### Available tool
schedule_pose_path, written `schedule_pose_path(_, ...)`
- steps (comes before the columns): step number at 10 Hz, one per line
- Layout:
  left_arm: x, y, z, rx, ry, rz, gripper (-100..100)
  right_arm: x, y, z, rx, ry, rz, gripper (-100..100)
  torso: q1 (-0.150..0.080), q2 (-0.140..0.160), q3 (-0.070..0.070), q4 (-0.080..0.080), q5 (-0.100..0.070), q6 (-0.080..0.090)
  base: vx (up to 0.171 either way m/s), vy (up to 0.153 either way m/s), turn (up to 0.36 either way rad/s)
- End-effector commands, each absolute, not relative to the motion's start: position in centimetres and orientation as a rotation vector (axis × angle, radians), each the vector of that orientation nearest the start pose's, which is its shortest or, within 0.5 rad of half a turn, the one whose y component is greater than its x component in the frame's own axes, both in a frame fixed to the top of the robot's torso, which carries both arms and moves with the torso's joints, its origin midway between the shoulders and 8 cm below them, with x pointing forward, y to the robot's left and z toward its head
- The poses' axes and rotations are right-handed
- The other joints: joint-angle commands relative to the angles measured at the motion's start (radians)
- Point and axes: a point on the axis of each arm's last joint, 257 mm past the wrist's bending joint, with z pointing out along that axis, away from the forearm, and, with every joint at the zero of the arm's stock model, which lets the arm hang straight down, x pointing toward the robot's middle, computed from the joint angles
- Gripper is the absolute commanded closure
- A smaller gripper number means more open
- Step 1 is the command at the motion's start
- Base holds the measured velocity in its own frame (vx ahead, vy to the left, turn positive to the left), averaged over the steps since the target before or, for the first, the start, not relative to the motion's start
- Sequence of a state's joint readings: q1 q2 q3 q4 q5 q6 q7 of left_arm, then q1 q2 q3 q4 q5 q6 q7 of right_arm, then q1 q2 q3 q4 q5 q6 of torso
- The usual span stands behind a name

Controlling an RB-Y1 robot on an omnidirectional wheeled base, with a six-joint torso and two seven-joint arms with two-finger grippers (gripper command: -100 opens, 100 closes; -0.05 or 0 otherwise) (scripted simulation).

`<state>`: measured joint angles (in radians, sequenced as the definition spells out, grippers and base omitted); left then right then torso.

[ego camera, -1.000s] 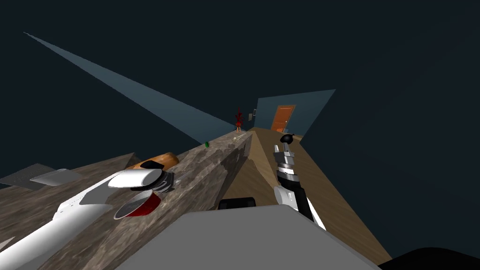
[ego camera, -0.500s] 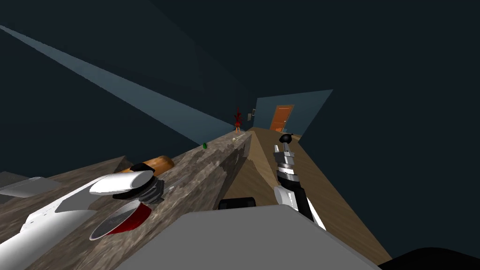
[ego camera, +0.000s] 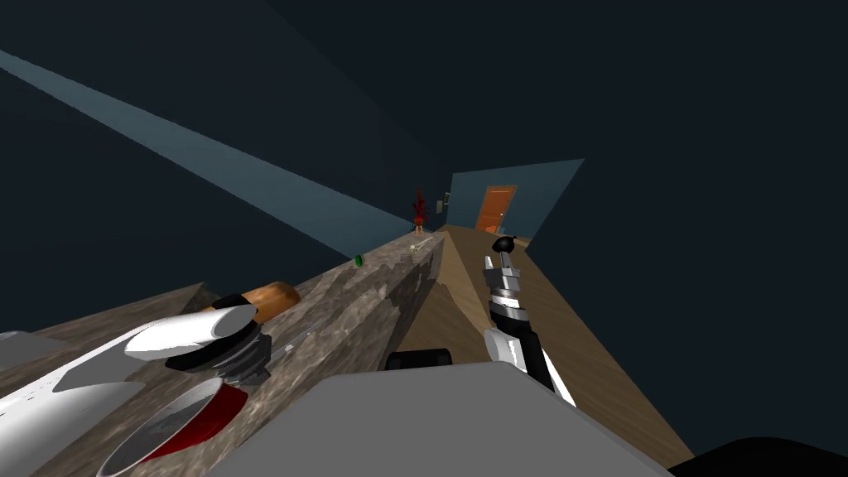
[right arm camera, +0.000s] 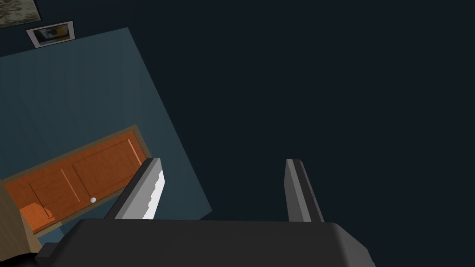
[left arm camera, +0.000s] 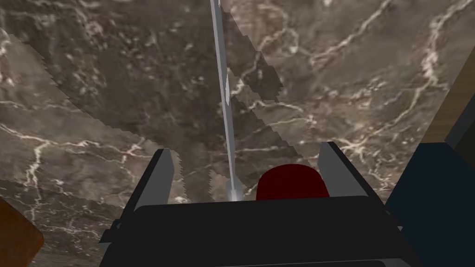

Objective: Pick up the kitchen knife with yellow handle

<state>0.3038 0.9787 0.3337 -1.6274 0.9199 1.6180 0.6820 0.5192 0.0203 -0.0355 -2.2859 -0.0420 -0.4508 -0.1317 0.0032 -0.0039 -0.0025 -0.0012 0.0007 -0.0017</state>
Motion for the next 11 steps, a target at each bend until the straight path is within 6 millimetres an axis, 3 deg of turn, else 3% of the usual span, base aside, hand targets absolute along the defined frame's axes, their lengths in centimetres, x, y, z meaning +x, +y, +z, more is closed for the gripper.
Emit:
schedule_pose_path(1, 18.3, 56.4, -33.0, -2.945, 0.939, 0.145, -100, 34.6, -30.2, 1.2, 0.793, 0.564, 1.393, 0, 0.000, 0.000, 0.000, 0.000, 0.000, 0.000, 0.027, 0.003, 0.001)
schedule_pose_path(2, 18.8, 56.4, -33.0, -2.930, 0.954, 0.130, -100, 34.6, -30.2, 1.2, 0.793, 0.564, 1.393, 0, -0.001, 0.002, 0.001, 0.000, 0.000, 0.000, 0.000, 0.000, 0.000)
schedule_pose_path(3, 18.7, 56.4, -33.0, -2.934, 0.950, 0.135, 0, 34.6, -30.2, 1.2, 0.793, 0.564, 1.393, 0, -0.002, 0.004, 0.002, 0.001, 0.000, 0.000, 0.000, 0.000, 0.000)
schedule_pose_path(4, 20.4, 57.6, -32.9, -2.888, 0.980, 0.105, -100, 34.6, -30.2, 1.2, 0.793, 0.564, 1.393, 0, -0.002, 0.005, 0.003, 0.001, 0.000, 0.000, 0.032, -0.048, 0.197)
schedule_pose_path(5, 21.3, 57.8, -32.7, -2.884, 0.993, 0.083, -100, 34.5, -30.2, 1.2, 0.793, 0.564, 1.393, 0, -0.004, 0.003, 0.002, 0.001, -0.001, -0.001, 0.052, -0.064, 0.149)
schedule_pose_path(7, 20.3, 58.4, -33.3, -2.907, 0.968, 0.111, -100, 34.6, -30.2, 1.2, 0.793, 0.564, 1.393, 0, -0.004, 0.003, 0.001, 0.001, -0.001, 0.000, 0.023, -0.025, -0.018)
schedule_pose_path(8, 22.1, 59.4, -33.0, -2.854, 1.006, 0.082, -100, 34.6, -30.2, 1.2, 0.793, 0.564, 1.393, 0, -0.002, 0.004, 0.002, 0.001, -0.001, 0.000, 0.034, -0.044, 0.222)
schedule_pose_path(9, 22.4, 59.6, -33.0, -2.854, 1.024, 0.078, -100, 34.5, -30.2, 1.2, 0.793, 0.564, 1.393, 0, -0.004, 0.003, 0.002, 0.001, -0.001, -0.001, 0.047, -0.061, 0.128)
schedule_pose_path(11, 21.8, 60.1, -33.5, -2.883, 0.990, 0.095, -100, 34.6, -30.2, 1.2, 0.793, 0.564, 1.393, 0, -0.004, 0.003, 0.002, 0.001, -0.001, 0.000, 0.014, -0.020, -0.018)
